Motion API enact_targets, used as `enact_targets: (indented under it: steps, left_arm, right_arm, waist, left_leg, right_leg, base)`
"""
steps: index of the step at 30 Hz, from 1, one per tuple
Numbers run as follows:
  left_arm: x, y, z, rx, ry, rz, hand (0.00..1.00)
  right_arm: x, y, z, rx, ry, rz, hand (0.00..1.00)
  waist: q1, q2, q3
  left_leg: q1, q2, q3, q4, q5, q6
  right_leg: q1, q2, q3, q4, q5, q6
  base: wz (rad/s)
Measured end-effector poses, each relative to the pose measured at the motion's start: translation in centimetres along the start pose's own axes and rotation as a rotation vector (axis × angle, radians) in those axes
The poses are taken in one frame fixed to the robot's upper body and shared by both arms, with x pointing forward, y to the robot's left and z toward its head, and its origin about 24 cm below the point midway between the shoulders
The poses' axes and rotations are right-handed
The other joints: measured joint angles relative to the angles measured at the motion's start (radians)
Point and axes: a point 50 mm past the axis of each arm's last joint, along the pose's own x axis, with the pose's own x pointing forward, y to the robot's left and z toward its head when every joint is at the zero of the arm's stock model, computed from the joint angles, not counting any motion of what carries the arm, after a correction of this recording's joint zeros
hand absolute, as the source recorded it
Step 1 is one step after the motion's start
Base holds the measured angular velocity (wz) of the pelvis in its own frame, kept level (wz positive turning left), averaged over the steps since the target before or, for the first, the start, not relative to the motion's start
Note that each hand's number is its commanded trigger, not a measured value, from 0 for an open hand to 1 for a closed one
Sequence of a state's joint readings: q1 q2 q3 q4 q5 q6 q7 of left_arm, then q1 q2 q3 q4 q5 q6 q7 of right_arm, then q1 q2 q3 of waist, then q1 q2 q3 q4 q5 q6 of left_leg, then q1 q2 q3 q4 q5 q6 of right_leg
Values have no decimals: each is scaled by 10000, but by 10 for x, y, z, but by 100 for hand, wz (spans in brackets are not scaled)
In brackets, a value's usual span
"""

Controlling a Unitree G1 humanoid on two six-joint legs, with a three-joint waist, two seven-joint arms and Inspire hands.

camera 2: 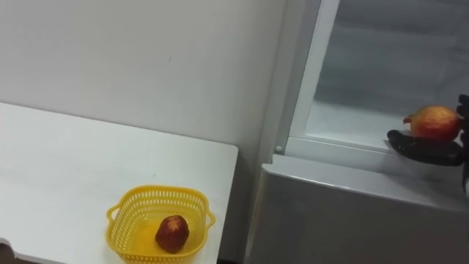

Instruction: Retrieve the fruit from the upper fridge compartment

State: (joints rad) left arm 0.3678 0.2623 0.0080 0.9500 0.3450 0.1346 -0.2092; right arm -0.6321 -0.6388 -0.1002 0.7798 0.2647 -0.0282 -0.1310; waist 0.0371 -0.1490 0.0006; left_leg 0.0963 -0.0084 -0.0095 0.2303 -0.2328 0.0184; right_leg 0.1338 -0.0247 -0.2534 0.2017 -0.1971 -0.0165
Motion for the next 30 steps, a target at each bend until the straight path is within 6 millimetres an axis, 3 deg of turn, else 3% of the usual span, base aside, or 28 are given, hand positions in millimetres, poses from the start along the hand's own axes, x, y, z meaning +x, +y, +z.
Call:
enact_targets:
  steps: [6,7,9,15,22,30]
  left_arm:
    - [0,0,0,-1,100,-16,0]
    - [0,0,0,2,103,-44,0]
    - [0,0,0,-1,90,-120,0]
    - [0,0,1,-1,73,-163,0]
    - [0,0,1,-32,55,-106,0]
    - [0,1,2,-265,-14,0,0]
  right_arm:
    - [0,0,2,-128,-100,83,0]
    - [1,1,3,-155,-130,111,58]
    - [2,2,7,-254,-253,192,100]
    - [3,1,13,-297,-504,246,100]
    - [5,-3,18,-337,-634,185,100]
    - [10,-11,23,-376,-570,-50,100]
  waist:
    - [-14,102,14]
    - [-18,128,16]
    - [-12,253,7]
    - [-21,474,-27]
    - [-15,405,-41]
    - [29,198,116]
  left_leg:
    - [0,7,-35,9,-1,-3]
    - [0,6,-32,11,-2,-3]
    - [-5,2,-15,-1,-1,-1]
    - [-2,4,-16,-14,2,-2]
    - [18,8,-14,-64,6,-3]
    - [23,34,-22,0,9,-8]
  right_leg:
    - [16,15,-12,5,2,-4]
    - [15,13,-10,9,2,-4]
    - [-13,9,13,29,4,-6]
    - [-29,11,20,38,4,-6]
    - [-23,16,28,16,2,-7]
    - [-9,43,49,-11,1,-6]
  base:
    - [2]
    - [0]
    - [-2]
    - [0]
    - [0]
    - [0]
